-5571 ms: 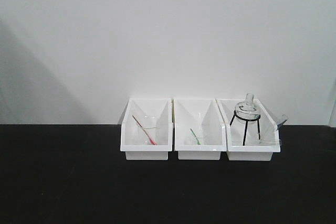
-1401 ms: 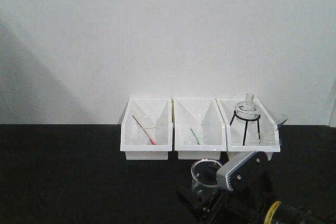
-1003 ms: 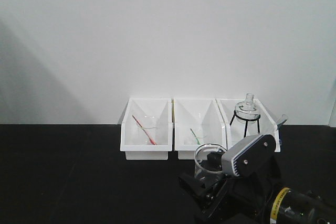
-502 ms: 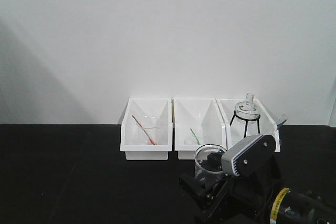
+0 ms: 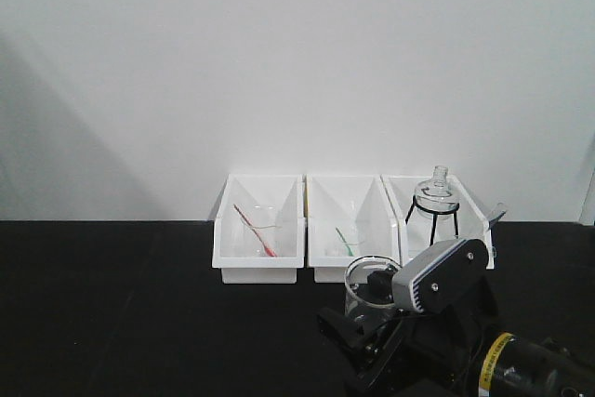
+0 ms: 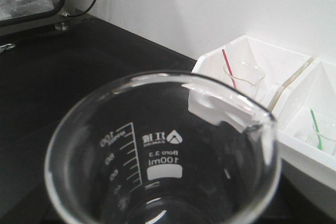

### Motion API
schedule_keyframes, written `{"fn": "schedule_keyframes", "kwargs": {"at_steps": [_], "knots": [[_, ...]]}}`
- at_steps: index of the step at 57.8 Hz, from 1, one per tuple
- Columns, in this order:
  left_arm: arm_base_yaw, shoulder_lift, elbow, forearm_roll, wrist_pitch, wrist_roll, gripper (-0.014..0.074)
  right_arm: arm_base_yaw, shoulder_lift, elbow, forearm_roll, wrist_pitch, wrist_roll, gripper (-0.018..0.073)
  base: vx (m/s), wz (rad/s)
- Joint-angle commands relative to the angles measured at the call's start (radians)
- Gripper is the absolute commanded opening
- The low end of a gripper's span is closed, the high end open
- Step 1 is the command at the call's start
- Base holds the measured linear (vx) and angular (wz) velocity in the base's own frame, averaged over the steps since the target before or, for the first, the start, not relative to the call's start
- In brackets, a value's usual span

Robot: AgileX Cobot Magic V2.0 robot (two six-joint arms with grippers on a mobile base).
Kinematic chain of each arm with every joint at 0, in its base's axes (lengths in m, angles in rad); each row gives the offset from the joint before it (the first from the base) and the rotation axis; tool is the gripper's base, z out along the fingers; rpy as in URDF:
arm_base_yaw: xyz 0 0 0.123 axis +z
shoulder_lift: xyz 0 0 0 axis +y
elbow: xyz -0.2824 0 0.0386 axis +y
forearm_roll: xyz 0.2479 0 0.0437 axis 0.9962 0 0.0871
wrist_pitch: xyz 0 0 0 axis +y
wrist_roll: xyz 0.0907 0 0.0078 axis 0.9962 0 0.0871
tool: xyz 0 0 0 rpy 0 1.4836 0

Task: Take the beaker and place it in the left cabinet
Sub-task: 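Hold the beaker raised in the right gripper near the body, then drive the base away from the bench holding the beaker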

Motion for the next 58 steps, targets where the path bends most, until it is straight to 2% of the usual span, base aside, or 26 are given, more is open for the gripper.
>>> {"fn": "schedule_keyframes", "kwargs": {"at_steps": [1, 31, 58], "knots": [[-0.001, -0.019, -0.009, -0.005, -0.078, -0.003, 0.0004, -0.002, -0.034, -0.032, 0.012, -0.072, -0.004, 0.0209, -0.01, -0.02], [-0.001, -0.019, -0.009, -0.005, -0.078, -0.003, 0.0004, -0.002, -0.034, -0.032, 0.012, -0.072, -0.004, 0.0209, -0.07, -0.02], [-0.001, -0.019, -0.009, -0.005, -0.078, -0.003, 0.0004, -0.002, -0.034, -0.032, 0.012, -0.072, -0.004, 0.0209, -0.15, 0.19]]}}
